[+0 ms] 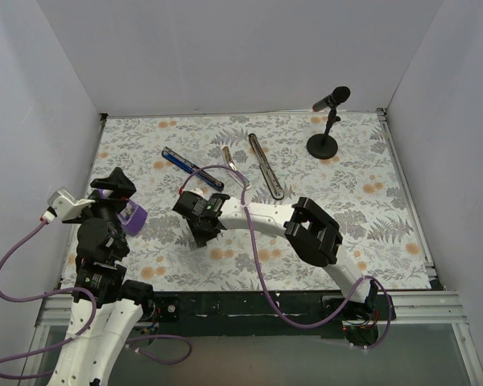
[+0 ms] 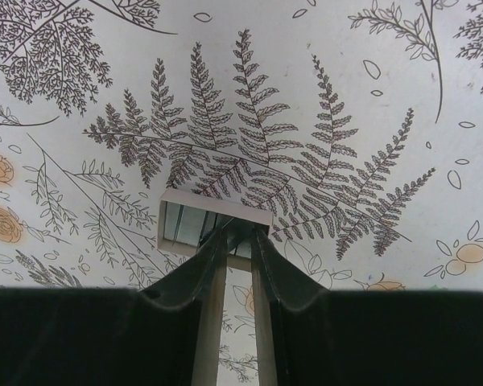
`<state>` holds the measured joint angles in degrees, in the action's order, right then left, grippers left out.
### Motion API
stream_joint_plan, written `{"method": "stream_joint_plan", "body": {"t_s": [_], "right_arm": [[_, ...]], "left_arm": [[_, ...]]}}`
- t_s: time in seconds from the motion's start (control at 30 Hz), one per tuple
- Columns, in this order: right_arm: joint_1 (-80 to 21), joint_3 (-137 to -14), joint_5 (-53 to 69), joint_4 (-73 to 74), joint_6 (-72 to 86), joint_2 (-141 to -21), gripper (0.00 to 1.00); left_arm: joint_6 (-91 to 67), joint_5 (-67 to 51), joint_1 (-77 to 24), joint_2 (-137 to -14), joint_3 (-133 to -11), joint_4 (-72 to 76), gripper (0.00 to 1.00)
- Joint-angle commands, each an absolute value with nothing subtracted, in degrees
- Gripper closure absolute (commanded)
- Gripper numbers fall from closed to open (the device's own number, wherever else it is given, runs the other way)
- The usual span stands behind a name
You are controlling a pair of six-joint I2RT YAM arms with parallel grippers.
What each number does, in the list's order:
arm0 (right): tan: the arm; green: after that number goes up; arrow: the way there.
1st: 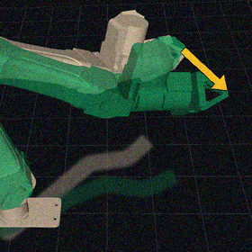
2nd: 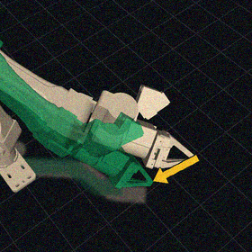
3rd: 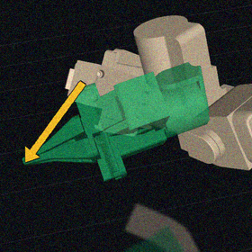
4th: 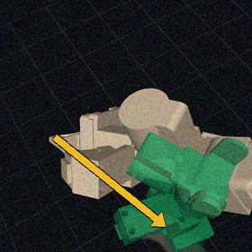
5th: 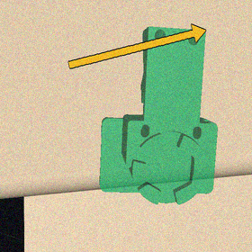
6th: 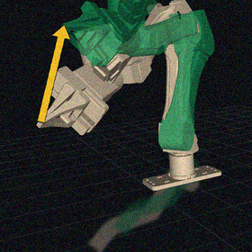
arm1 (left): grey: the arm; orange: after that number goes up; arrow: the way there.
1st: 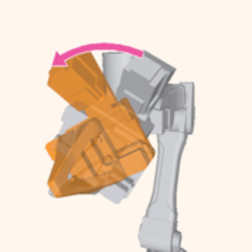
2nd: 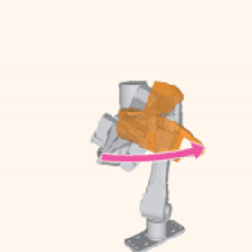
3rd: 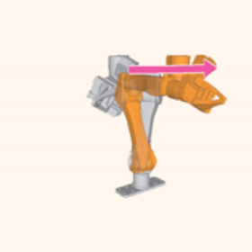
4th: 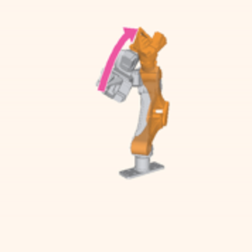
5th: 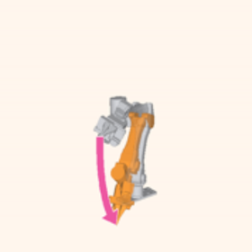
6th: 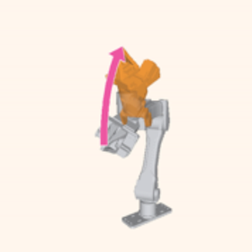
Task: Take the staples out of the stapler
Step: Adjust the staple in the staple box.
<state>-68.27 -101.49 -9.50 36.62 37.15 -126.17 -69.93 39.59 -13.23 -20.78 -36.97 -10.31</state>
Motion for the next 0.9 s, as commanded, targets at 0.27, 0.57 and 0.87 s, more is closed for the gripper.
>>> {"method": "stream_joint_plan", "body": {"t_s": [0.27,0.57,0.87], "right_arm": [[-68.47,-103.80,-10.11,37.53,36.39,-125.68,0.83],[-68.47,-105.20,-9.41,36.56,34.72,-125.60,0.88],[-68.55,-104.77,-9.40,35.77,34.02,-124.98,0.90]], "left_arm": [[-69.70,39.29,-13.45,-20.74,-36.56,-10.55,0.02],[-69.52,38.94,-13.45,-21.09,-36.39,-10.28,0.02],[-69.43,38.85,-13.36,-21.36,-36.47,-10.20,0.02]]}}
